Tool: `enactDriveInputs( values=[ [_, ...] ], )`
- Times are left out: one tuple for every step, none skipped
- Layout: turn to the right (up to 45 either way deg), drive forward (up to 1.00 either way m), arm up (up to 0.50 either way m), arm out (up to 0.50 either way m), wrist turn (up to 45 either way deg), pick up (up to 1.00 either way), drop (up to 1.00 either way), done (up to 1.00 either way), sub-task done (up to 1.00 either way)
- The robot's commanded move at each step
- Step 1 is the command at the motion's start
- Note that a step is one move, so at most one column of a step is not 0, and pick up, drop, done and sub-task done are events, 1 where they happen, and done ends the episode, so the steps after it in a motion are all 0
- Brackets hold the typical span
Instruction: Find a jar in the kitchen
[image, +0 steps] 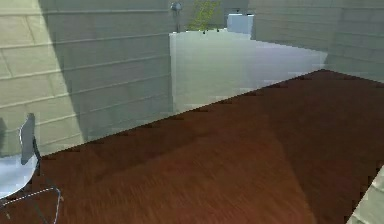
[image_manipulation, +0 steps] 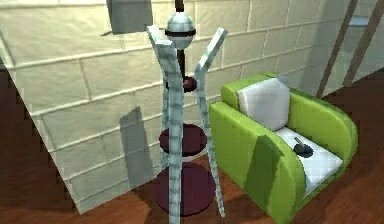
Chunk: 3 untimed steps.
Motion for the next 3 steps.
enactDriveInputs(
  values=[
    [0.0,1.0,0.0,0.0,0.0,0.0,0.0,0.0,0.0],
    [3.0,0.0,0.0,0.0,0.0,0.0,0.0,0.0,0.0],
    [9.0,0.0,0.0,0.0,0.0,0.0,0.0,0.0,0.0]
  ],
)
